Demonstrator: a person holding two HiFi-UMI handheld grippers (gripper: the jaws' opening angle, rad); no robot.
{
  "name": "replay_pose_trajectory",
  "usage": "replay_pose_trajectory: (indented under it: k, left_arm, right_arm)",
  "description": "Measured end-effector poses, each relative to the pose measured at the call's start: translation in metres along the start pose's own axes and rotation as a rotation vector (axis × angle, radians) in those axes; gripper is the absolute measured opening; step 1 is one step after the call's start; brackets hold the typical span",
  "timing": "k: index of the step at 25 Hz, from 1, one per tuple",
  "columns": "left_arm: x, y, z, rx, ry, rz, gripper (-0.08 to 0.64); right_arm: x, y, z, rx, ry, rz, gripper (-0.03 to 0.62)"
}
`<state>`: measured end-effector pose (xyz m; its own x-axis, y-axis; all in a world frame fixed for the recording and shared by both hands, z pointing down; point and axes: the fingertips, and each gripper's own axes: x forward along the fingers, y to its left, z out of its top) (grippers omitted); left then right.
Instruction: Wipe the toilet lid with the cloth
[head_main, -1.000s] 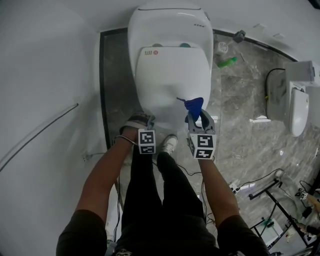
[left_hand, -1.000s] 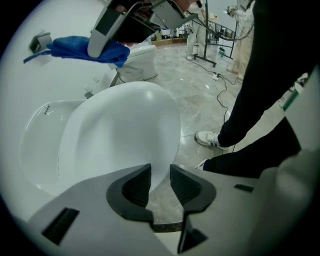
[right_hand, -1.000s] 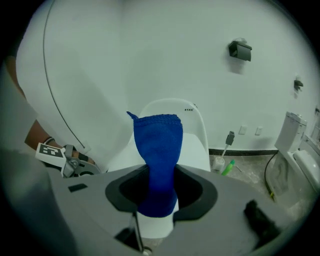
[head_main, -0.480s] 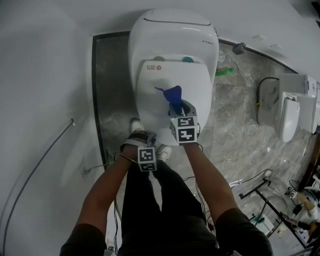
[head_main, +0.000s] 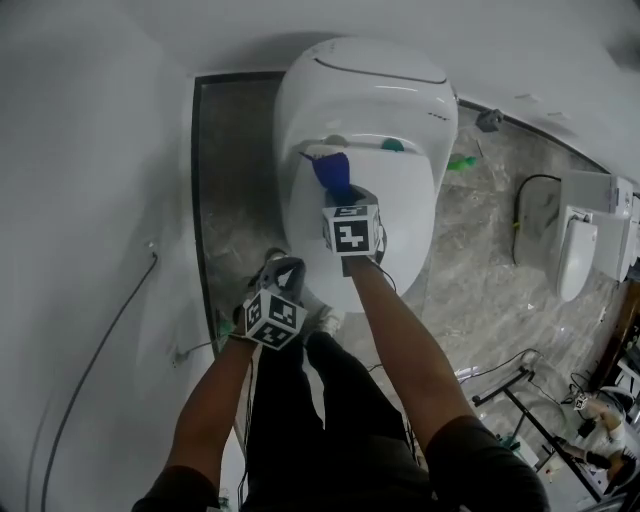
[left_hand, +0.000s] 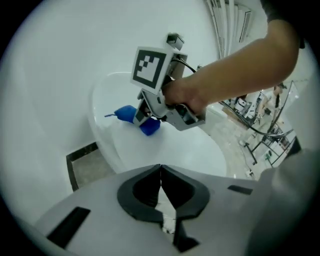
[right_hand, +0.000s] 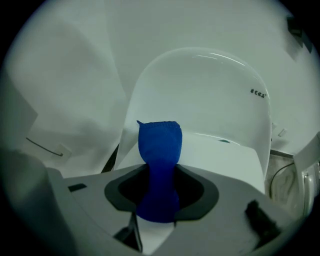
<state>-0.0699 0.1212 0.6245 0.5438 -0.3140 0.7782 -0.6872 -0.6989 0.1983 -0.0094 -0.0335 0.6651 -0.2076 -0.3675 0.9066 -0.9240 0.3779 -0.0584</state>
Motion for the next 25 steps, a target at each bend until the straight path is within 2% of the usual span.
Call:
replay_pose_trajectory:
  k: [5,10,14,17,19,22,25]
  left_arm:
    - [0.0,0.028,0.012,0.123,0.008,0.052,0.013]
    - [0.001,0.043,0.01,0.043,-0.002,0.085,0.014]
    - [-0.004,0.051,0.006,-0.017,-0.006,0.104,0.014]
    - [-0.005,0.055,0.003,-0.018,0.006,0.115,0.014]
    - [-0.005,0.057,0.001,-0.023,0.012,0.122,0.014]
    - [-0.004,0.06,0.0,-0.038,0.011,0.13,0.014]
    - [-0.002,0.061,-0.002,-0.054,0.01,0.131,0.014]
  right_arm:
    - [0.013,-0.001,0.021,0.01,-0.009,-0.024,0.167]
    - [0.0,-0.002,0.023,-0.033,-0.071,-0.031,0.224]
    - [-0.016,-0.006,0.024,-0.092,-0.135,-0.049,0.224]
    - [-0.016,0.001,0.024,-0.133,-0.13,-0.009,0.222]
    - [-0.008,0.003,0.023,-0.15,-0.103,0.016,0.212]
    - [0.002,0.005,0.023,-0.147,-0.074,0.045,0.14]
    - [0.007,0.005,0.026,-0.153,-0.057,0.042,0.124]
